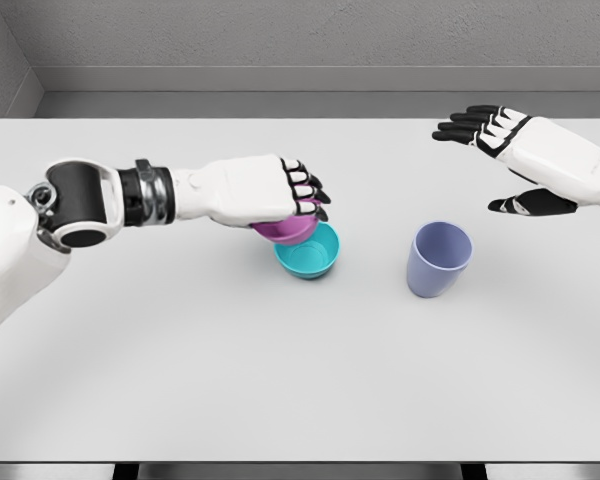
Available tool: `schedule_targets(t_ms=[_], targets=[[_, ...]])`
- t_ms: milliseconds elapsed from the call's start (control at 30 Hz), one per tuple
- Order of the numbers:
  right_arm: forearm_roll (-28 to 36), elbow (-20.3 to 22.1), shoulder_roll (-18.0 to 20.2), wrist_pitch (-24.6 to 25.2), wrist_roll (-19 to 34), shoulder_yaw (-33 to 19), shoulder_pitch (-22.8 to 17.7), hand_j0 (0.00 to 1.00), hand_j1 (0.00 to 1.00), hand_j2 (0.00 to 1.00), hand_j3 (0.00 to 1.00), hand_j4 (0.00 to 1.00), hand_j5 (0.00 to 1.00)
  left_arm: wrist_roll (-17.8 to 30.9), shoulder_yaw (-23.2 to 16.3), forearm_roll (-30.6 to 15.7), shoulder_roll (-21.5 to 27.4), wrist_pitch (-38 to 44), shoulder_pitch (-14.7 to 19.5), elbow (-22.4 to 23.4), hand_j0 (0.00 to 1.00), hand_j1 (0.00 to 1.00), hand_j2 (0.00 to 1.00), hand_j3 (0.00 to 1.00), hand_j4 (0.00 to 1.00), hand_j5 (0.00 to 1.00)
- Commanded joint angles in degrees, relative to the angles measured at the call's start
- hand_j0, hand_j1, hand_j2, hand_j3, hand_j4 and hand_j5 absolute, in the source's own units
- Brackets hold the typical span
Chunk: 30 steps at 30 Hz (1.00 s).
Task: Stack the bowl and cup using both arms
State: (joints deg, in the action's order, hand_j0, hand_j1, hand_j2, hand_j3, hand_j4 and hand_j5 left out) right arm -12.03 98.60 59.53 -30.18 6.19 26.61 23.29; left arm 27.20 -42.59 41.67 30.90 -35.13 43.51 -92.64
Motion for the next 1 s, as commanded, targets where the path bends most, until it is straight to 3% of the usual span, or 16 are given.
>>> schedule_targets(t_ms=[0,233,967], targets=[[0.34,0.01,0.06,0.04,-0.03,-0.07,0.09,1.0,1.0,1.0,1.0,1.0,1.0,0.05,-1.09,-0.1,-0.22,0.13,0.0,0.18,0.78,0.78,0.78,0.78,0.78,0.78],[0.34,0.1,0.06,0.04,-0.03,-0.07,0.0,1.0,1.0,1.0,1.0,1.0,1.0,0.05,-3.2,0.16,-0.22,0.13,0.0,1.05,0.79,0.79,0.79,0.79,0.79,0.79],[0.34,0.1,-0.11,0.04,-0.03,0.02,0.09,1.0,1.0,1.0,1.0,1.0,1.0,0.05,-3.38,0.95,-3.65,0.13,0.79,3.34,0.83,0.83,0.83,0.83,0.83,0.83]])
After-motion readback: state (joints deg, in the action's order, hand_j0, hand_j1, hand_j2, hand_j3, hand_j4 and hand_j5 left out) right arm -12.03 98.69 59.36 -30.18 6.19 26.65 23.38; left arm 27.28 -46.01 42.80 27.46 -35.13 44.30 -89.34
